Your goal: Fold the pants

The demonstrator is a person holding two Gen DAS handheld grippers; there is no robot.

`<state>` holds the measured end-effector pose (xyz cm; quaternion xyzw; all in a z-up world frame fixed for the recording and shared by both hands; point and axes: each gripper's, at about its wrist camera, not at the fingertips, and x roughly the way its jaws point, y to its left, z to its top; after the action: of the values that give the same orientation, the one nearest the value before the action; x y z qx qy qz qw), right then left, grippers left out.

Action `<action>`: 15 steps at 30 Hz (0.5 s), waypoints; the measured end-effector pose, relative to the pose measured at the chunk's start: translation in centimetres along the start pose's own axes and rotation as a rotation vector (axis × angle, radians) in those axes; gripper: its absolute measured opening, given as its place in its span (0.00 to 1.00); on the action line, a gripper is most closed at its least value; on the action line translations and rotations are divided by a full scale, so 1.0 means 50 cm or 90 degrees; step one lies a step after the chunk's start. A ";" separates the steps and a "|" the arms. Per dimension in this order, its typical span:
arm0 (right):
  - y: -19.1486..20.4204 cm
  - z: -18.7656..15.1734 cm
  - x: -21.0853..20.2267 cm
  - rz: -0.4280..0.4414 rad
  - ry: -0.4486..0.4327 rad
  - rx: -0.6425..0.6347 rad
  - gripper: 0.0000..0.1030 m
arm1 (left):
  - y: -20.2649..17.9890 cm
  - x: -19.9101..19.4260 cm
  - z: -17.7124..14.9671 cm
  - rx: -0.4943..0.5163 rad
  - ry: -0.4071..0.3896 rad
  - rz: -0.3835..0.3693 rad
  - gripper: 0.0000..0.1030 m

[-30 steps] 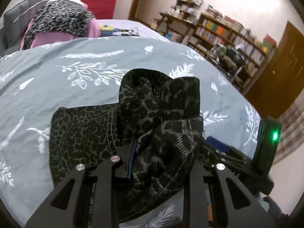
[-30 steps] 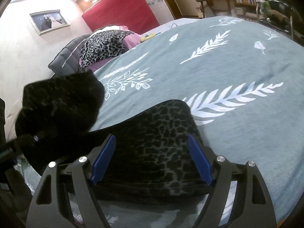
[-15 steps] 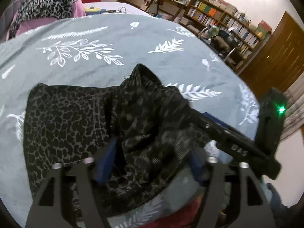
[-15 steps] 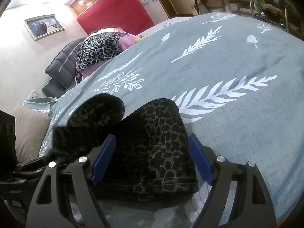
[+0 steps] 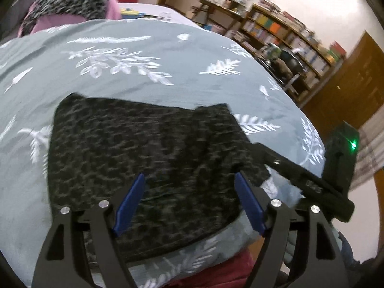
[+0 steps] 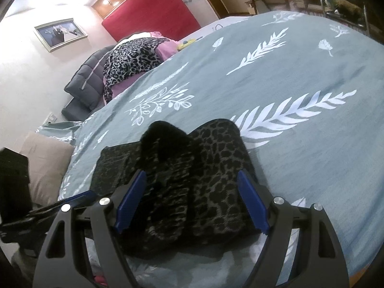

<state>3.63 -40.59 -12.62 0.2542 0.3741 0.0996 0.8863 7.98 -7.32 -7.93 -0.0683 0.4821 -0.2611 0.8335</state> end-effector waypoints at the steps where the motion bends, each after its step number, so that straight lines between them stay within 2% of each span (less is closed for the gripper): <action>1: 0.007 0.000 -0.003 0.006 -0.001 0.000 0.77 | 0.011 -0.005 -0.002 -0.008 -0.003 0.006 0.74; 9: 0.099 -0.017 -0.009 0.048 0.015 -0.067 0.77 | 0.096 -0.039 -0.020 -0.071 -0.018 0.037 0.75; 13: 0.133 -0.033 0.016 -0.005 0.032 -0.119 0.77 | 0.111 -0.042 -0.027 -0.077 -0.018 0.048 0.76; 15: 0.133 -0.037 0.020 -0.013 0.043 -0.121 0.77 | 0.115 -0.044 -0.032 -0.075 -0.020 0.052 0.76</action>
<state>3.09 -33.90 -10.82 0.1615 0.3953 0.1342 0.8942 7.89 -1.10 -9.15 -0.1015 0.4860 -0.1967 0.8455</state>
